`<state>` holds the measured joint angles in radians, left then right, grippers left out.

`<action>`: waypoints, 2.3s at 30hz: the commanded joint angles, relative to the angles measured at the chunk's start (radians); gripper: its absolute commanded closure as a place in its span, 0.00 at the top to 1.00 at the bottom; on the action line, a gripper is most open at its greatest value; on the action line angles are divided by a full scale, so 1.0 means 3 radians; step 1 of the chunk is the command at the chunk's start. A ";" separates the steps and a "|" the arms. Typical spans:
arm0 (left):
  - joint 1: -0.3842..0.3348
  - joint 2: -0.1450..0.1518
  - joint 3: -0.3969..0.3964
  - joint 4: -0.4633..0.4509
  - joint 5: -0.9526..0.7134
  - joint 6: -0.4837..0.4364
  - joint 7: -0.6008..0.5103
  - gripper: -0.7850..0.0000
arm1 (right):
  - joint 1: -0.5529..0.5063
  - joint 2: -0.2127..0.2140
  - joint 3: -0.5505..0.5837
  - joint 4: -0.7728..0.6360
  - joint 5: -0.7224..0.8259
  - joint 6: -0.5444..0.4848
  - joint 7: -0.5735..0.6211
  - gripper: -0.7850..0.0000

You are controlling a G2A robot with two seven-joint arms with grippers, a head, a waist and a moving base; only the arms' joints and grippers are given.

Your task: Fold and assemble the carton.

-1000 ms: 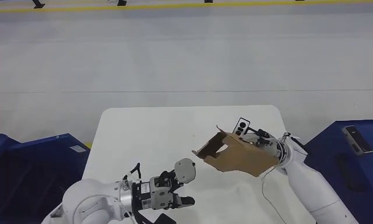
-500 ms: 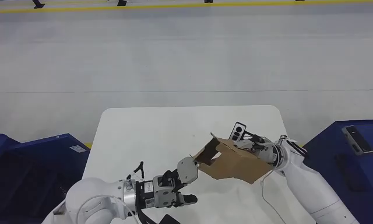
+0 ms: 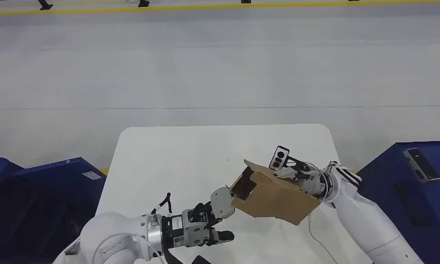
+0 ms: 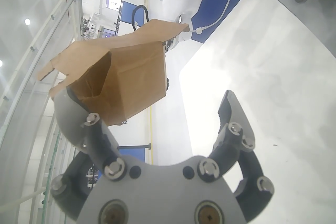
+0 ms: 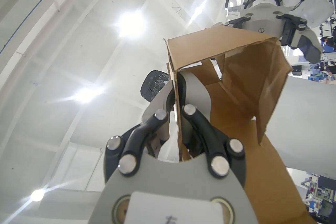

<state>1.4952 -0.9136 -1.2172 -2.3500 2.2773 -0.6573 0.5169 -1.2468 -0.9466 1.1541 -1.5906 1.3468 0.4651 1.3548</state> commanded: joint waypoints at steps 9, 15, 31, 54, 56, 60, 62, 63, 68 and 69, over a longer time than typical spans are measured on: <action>0.0059 0.0025 -0.0059 0.0000 -0.0013 0.0071 0.0024 1.00 | -0.0030 -0.0007 0.0057 -0.0006 -0.0107 -0.0029 -0.0001 0.00; 0.0080 0.0036 -0.0080 0.0000 -0.0021 0.0123 0.0049 1.00 | -0.0044 -0.0012 0.0082 0.0003 -0.0116 -0.0017 0.0017 0.00; 0.0059 0.0050 0.0062 0.0000 0.0062 0.0101 -0.0047 1.00 | -0.0077 -0.0001 0.0145 0.0011 -0.0125 -0.0063 0.0063 0.00; 0.0023 0.0068 0.0070 0.0000 -0.0099 0.0062 -0.0144 1.00 | -0.0015 0.0082 0.0019 0.0022 0.0122 -0.0036 0.0037 0.00; 0.0015 0.0069 0.0075 0.0000 -0.0094 0.0069 -0.0155 1.00 | -0.0012 0.0094 -0.0008 0.0005 0.0138 -0.0035 0.0036 0.00; -0.0013 0.0070 0.0084 0.0000 -0.0088 0.0061 -0.0194 1.00 | 0.0006 0.0126 -0.0048 -0.0011 0.0174 -0.0032 0.0033 0.00; -0.0037 0.0071 0.0093 0.0000 -0.0065 0.0062 -0.0206 1.00 | 0.0013 0.0145 -0.0066 -0.0014 0.0168 -0.0037 0.0038 0.00; -0.0046 0.0070 0.0102 0.0000 -0.0062 0.0061 -0.0208 1.00 | 0.0019 0.0156 -0.0076 -0.0019 0.0155 -0.0039 0.0040 0.00; -0.0085 0.0069 0.0139 0.0000 -0.0080 0.0035 -0.0227 1.00 | 0.0036 0.0206 -0.0125 -0.0033 0.0188 -0.0046 0.0047 0.00; -0.0091 0.0069 0.0147 0.0000 -0.0082 0.0022 -0.0237 1.00 | 0.0043 0.0216 -0.0133 -0.0033 0.0198 -0.0046 0.0047 0.00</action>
<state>1.4698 -0.8929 -1.1753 -2.3500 2.2534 -0.6474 0.4481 -1.2357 -0.8845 1.1160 -1.6007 1.4035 0.4513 1.3689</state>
